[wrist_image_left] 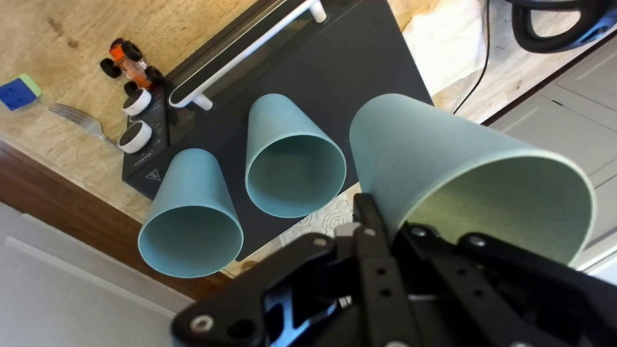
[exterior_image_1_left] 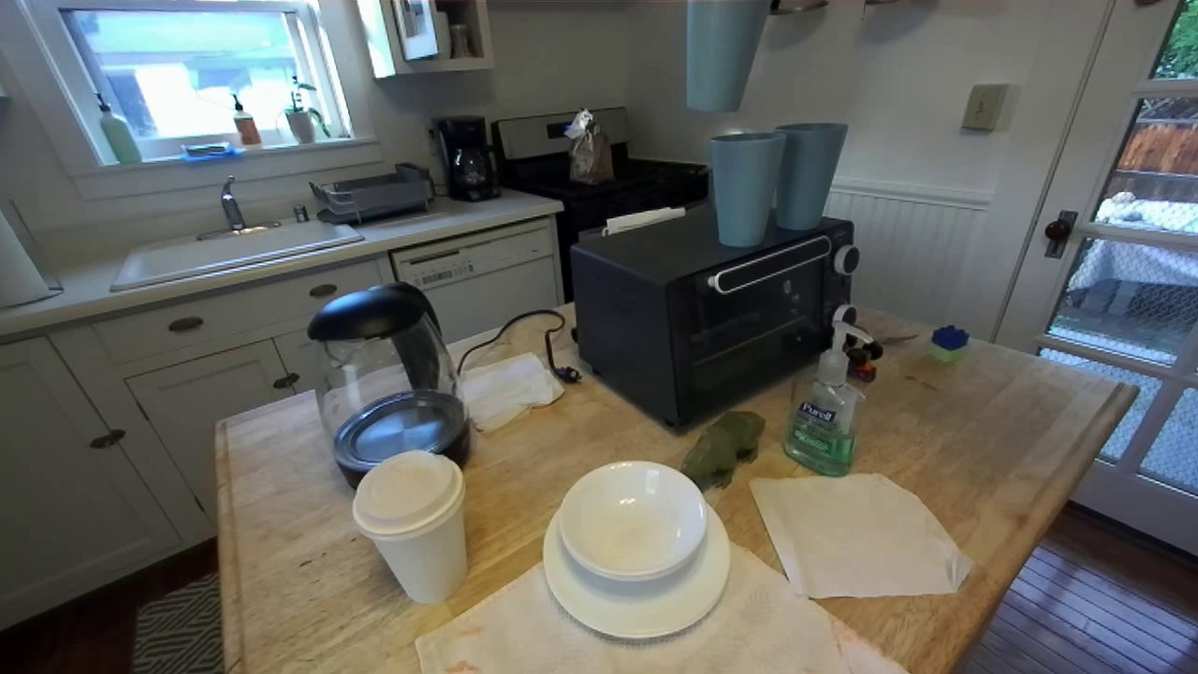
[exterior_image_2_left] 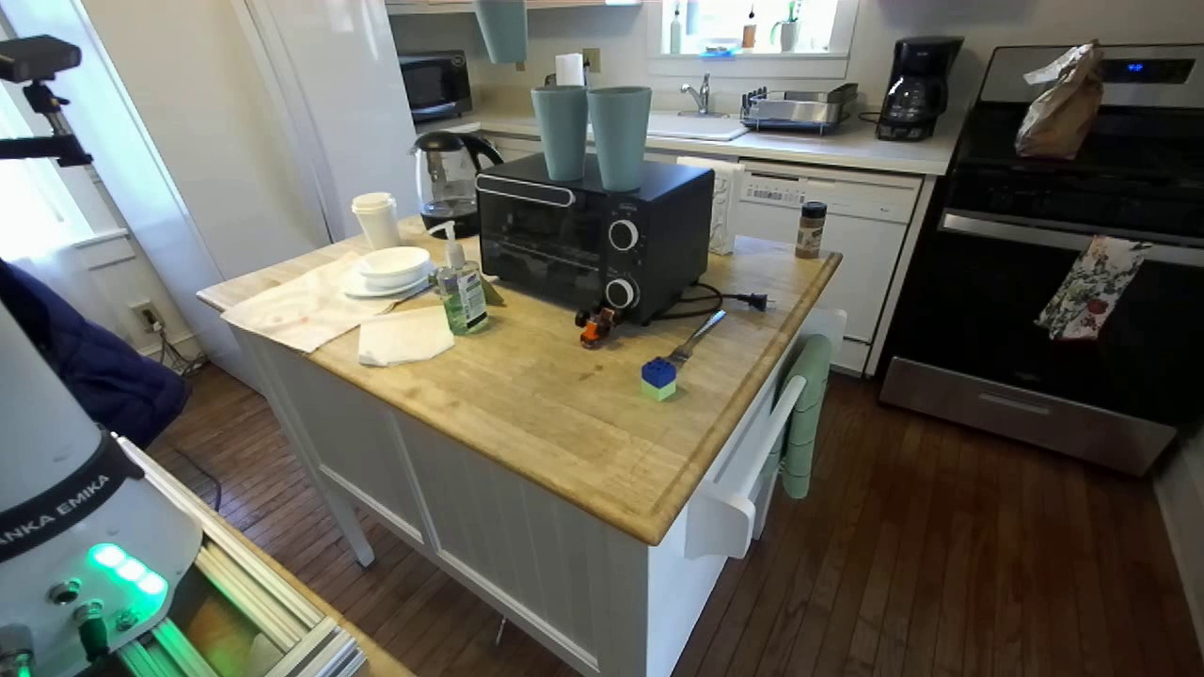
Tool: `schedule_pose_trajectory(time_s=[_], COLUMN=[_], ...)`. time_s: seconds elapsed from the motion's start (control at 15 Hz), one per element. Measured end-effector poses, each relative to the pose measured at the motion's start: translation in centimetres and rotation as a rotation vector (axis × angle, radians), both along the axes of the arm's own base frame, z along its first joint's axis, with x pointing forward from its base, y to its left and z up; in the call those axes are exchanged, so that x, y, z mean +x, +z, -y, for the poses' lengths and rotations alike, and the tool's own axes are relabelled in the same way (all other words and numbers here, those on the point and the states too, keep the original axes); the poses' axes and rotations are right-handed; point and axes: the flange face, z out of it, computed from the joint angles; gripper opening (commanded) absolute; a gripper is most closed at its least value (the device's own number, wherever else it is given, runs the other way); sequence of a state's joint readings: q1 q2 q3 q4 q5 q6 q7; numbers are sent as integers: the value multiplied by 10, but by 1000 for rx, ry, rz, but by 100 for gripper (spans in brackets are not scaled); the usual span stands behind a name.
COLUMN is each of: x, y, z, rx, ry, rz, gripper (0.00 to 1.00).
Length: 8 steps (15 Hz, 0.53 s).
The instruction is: Pick up the blue cup on the far left and put it in the middle blue cup, pick up the blue cup on the right and put it in the stacked blue cups
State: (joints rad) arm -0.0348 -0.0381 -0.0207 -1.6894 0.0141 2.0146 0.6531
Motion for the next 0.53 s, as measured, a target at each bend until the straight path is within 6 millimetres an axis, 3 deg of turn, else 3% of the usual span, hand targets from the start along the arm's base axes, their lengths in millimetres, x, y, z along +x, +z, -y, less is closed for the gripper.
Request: schedule_pose_trajectory(time_s=[0.53], x=[5], y=[9], z=[39], rx=[-98], ry=[89], rz=[-6], gripper=[1])
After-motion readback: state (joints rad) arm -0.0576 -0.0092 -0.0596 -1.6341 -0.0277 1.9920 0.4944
